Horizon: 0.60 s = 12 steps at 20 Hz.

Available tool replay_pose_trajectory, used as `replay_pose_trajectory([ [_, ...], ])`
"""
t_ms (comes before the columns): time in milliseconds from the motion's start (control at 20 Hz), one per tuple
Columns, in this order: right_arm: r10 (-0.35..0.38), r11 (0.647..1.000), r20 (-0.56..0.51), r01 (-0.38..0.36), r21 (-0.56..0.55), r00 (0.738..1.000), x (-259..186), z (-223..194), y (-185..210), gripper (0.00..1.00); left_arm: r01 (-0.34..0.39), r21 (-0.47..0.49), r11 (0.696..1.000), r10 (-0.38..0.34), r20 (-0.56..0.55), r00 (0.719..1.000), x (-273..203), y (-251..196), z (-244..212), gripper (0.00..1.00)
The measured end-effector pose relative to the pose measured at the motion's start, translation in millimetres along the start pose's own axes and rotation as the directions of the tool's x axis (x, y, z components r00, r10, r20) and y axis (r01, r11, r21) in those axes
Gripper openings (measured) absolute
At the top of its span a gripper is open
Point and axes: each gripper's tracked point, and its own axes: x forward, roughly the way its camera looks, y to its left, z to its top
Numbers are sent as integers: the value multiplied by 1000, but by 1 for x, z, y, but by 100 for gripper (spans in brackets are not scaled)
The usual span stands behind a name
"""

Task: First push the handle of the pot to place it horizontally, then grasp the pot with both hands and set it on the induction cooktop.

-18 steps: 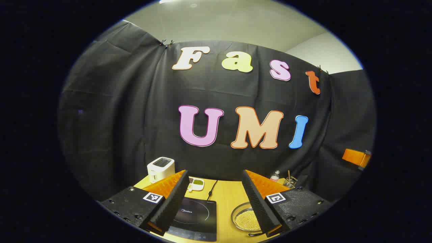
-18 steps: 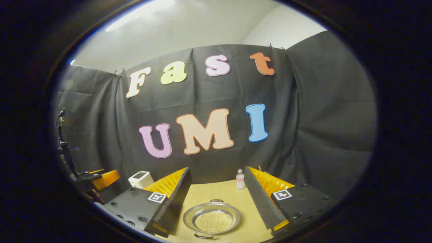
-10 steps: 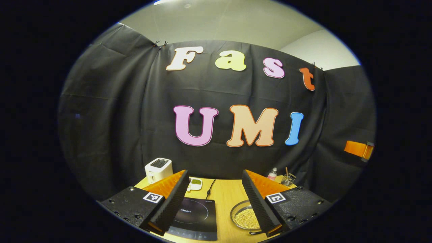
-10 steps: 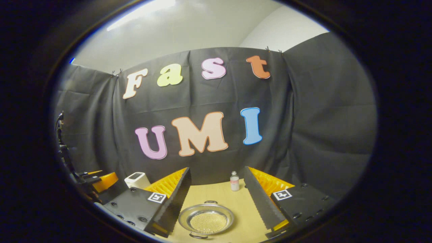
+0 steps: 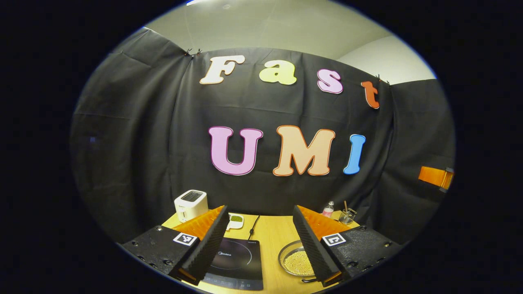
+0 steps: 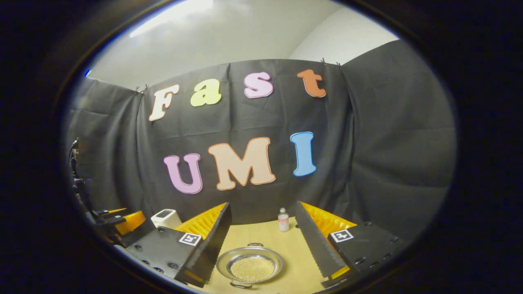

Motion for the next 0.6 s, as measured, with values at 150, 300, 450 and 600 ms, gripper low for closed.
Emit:
replay_pose_trajectory([
  [150,4,1000,-16,-4,-2,1000,-11,-6,10,90,1,-2,1000,-1,-7,1000,-3,5,-3,92],
  [300,-3,1000,-35,3,4,999,-11,-16,17,90,2,11,1000,-2,-10,1000,-5,11,-5,92],
  [450,6,1000,-67,-5,20,998,-12,-30,29,98,1,21,1000,-1,-18,1000,-10,19,-8,95],
  [600,10,1000,-77,-8,27,997,-14,-38,41,91,6,39,999,-5,-22,1000,-15,27,-7,95],
])
